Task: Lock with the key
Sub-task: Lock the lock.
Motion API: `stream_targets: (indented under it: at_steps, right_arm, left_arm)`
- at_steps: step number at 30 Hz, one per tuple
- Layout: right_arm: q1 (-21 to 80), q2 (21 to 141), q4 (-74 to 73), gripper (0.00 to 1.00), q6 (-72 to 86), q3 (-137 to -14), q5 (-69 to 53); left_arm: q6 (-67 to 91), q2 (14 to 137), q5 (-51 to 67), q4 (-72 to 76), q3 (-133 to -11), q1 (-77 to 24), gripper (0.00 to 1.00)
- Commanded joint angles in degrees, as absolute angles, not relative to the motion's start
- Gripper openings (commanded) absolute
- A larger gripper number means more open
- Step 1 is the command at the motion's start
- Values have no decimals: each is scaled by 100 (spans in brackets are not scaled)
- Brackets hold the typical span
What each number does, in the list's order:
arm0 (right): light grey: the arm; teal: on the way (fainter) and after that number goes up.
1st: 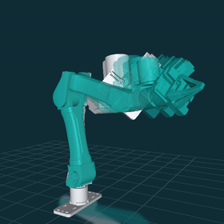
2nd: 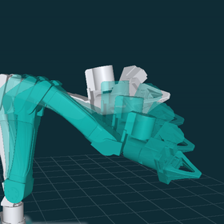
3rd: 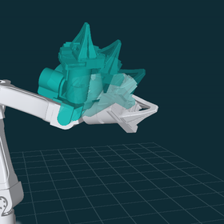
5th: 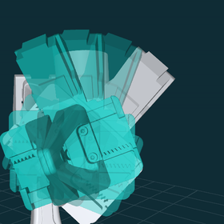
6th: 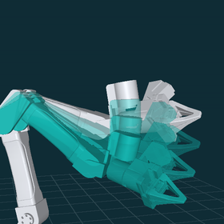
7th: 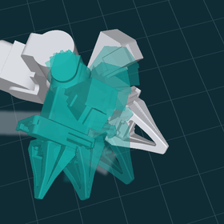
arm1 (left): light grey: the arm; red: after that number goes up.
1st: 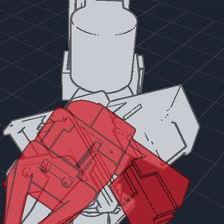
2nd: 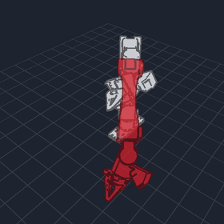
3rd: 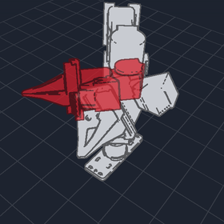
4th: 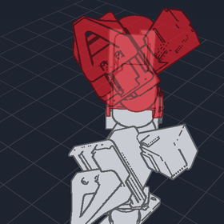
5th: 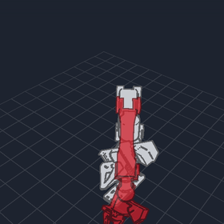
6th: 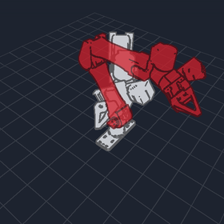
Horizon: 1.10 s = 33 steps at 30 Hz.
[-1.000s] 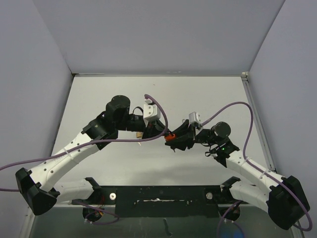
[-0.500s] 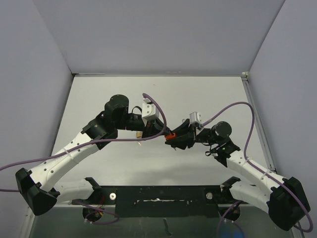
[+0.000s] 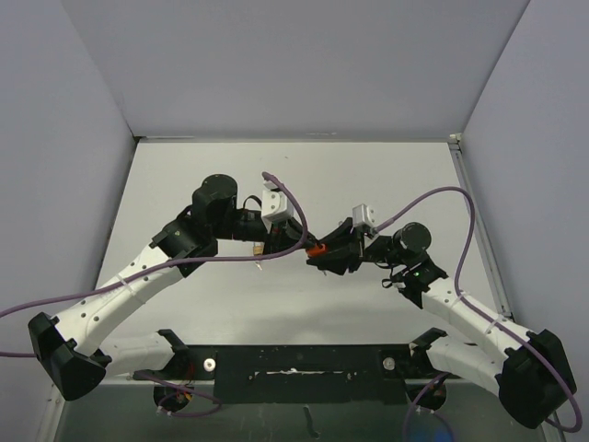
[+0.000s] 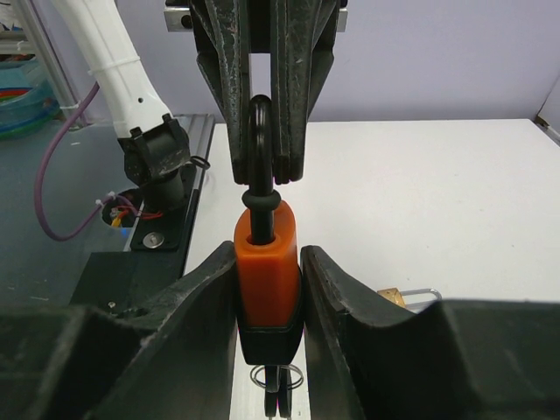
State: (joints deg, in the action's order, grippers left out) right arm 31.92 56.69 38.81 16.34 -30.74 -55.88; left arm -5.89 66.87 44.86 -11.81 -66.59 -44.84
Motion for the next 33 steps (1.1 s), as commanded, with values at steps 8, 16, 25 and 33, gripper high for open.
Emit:
stream_targets:
  at_steps: [8,16,25,33]
  right_arm:
    - [3101,5261,5474,0,1774,-3921,-4994]
    - [3095,5244,5620,0,2061,-4182,-4707]
    - [3096,4973,5305,0,2098,-4501,-4258]
    - [3098,5012,4839,0,1865,-4818,-4380]
  left_arm:
    - [-548,6946,4737,-1662,-6682,-4551,0]
    - [-356,6935,4912,-1400,-6556,-4553,0]
    - [-240,6969,4948,-1301,-6417,-4561,0]
    - [-228,7178,4992,-1420,-6468,-4633,0]
